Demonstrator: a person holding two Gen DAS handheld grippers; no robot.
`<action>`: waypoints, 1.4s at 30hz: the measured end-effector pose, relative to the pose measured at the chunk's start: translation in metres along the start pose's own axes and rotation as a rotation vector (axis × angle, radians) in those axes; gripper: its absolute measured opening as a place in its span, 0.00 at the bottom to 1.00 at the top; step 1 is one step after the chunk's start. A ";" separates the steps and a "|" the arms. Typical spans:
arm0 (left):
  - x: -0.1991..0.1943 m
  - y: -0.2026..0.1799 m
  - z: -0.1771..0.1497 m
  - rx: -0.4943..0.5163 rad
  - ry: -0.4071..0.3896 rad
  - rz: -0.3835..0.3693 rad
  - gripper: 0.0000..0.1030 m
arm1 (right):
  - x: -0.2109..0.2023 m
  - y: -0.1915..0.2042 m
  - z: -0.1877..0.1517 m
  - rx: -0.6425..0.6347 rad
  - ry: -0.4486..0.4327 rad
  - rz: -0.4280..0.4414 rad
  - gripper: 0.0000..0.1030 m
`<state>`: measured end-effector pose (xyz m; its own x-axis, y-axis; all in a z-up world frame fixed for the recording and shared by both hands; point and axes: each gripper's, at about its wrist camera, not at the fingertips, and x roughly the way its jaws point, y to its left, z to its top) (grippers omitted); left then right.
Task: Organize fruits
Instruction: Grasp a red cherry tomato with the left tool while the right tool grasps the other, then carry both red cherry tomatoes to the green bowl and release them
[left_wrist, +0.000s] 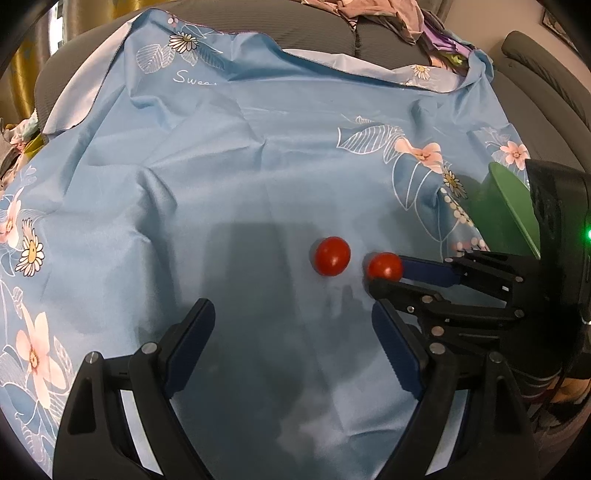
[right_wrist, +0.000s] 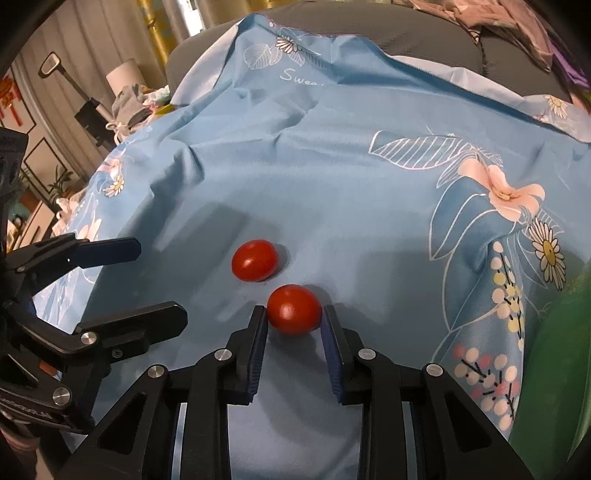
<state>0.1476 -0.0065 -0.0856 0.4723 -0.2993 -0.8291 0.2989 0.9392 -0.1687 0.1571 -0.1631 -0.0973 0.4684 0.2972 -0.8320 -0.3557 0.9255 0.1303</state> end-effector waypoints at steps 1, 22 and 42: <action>0.001 0.000 0.001 -0.002 -0.002 -0.004 0.83 | -0.001 -0.003 -0.001 0.009 -0.006 -0.010 0.30; 0.052 -0.035 0.026 0.101 0.025 0.031 0.24 | -0.023 -0.034 -0.012 0.115 -0.073 0.006 0.30; -0.020 -0.075 0.017 0.131 -0.052 -0.042 0.25 | -0.083 -0.024 -0.022 0.109 -0.189 0.020 0.30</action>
<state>0.1295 -0.0738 -0.0474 0.4986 -0.3496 -0.7932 0.4235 0.8967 -0.1289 0.1086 -0.2155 -0.0433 0.6093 0.3448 -0.7141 -0.2819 0.9359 0.2113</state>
